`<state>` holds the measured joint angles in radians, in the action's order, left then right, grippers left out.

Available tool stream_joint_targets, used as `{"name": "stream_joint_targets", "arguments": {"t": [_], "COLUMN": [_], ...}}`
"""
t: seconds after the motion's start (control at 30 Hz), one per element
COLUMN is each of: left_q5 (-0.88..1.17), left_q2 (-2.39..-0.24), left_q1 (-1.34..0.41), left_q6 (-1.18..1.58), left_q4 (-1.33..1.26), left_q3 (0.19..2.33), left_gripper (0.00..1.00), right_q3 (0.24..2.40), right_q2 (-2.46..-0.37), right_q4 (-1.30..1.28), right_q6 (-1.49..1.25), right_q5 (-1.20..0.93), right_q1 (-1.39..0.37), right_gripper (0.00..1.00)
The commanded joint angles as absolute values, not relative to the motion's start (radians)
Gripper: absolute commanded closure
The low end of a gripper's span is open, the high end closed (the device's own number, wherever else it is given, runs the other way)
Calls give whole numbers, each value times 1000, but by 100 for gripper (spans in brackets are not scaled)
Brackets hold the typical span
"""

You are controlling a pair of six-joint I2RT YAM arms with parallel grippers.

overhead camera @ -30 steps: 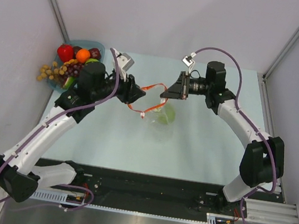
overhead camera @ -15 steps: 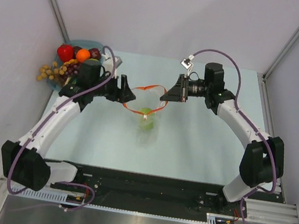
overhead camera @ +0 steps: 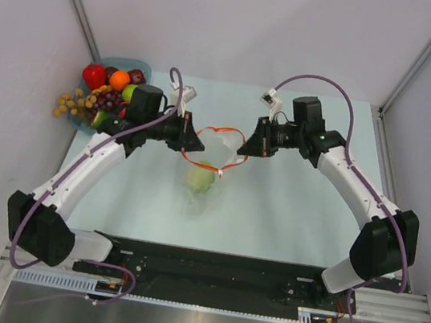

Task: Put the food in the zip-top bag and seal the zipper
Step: Adjust the zipper food storage bag at the center of the board, then pick up the fake fruit from the bin.

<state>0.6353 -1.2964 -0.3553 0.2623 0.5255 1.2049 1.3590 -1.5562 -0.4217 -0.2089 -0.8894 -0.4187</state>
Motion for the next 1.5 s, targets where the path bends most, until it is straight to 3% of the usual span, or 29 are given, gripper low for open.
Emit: {"name": "stream_joint_targets", "arguments": {"t": [0.0, 0.03, 0.1, 0.13, 0.17, 0.2, 0.23, 0.37, 0.53, 0.67, 1.0, 1.47], "left_q5": [606, 621, 661, 666, 660, 655, 652, 598, 362, 298, 81, 3], "left_q2": [-1396, -1414, -1427, -1422, -1405, -1394, -1387, -1408, -1550, -1667, -1914, -2134], "left_q1": [-283, -267, -221, -204, -166, -143, -117, 74, 175, 239, 242, 227], "left_q6": [265, 255, 210, 195, 164, 154, 135, 120, 116, 195, 449, 460], "left_q4": [526, 528, 538, 540, 537, 535, 529, 532, 523, 470, 414, 423], "left_q3": [1233, 1259, 1296, 1331, 1345, 1359, 1377, 1420, 1486, 1531, 1624, 1753], "left_gripper": [92, 77, 60, 38, 27, 6, 0, 0, 0, 0, 0, 0], "right_q3": [1402, 1404, 1414, 1417, 1420, 1425, 1425, 1428, 1448, 1477, 1535, 1629], "right_q2": [-1557, -1560, -1571, -1577, -1580, -1585, -1589, -1601, -1627, -1651, -1732, -1830], "right_q4": [-535, -526, -523, -525, -528, -526, -526, -508, -489, -491, -512, -571], "right_q6": [-64, -61, -52, -54, -55, -57, -57, -63, -80, -83, -81, -28], "right_q5": [-675, -670, -684, -687, -692, -695, -692, -683, -684, -683, -692, -700], "right_q1": [-428, -428, -426, -426, -428, -429, -430, -430, -434, -433, -425, -431], "right_gripper": [100, 100, 100, 100, 100, 100, 100, 100, 100, 100, 100, 100]}}
